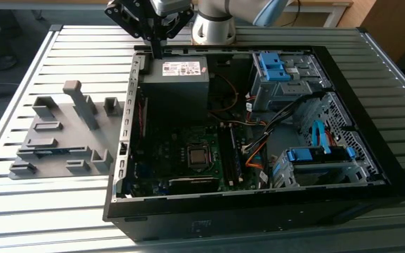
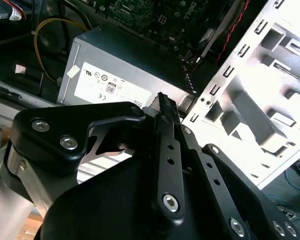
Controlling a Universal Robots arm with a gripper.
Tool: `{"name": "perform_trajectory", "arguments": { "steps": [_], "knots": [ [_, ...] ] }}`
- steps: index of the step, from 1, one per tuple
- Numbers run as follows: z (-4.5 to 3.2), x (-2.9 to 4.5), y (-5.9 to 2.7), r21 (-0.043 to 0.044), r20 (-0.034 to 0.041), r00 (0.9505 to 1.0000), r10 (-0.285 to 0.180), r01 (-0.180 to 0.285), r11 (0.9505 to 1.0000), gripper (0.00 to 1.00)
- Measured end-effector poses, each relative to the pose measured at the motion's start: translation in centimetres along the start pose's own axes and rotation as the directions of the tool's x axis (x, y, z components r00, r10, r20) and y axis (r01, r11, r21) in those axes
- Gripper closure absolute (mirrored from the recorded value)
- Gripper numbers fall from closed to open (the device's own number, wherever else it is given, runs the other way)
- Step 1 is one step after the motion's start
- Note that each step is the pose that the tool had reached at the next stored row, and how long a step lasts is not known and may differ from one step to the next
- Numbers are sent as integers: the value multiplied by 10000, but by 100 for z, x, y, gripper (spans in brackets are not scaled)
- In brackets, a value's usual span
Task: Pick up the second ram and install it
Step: 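Reach for the second ram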
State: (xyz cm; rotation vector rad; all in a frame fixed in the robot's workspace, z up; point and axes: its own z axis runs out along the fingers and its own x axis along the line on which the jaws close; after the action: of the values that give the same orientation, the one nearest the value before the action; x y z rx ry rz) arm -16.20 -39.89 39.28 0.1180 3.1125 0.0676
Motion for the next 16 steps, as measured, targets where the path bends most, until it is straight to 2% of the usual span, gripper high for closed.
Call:
{"name": "perform_trajectory", "arguments": {
  "steps": [16],
  "knots": [
    [-1,38,-3,0,0,10000,0,0,10000,89]
  ]
}}
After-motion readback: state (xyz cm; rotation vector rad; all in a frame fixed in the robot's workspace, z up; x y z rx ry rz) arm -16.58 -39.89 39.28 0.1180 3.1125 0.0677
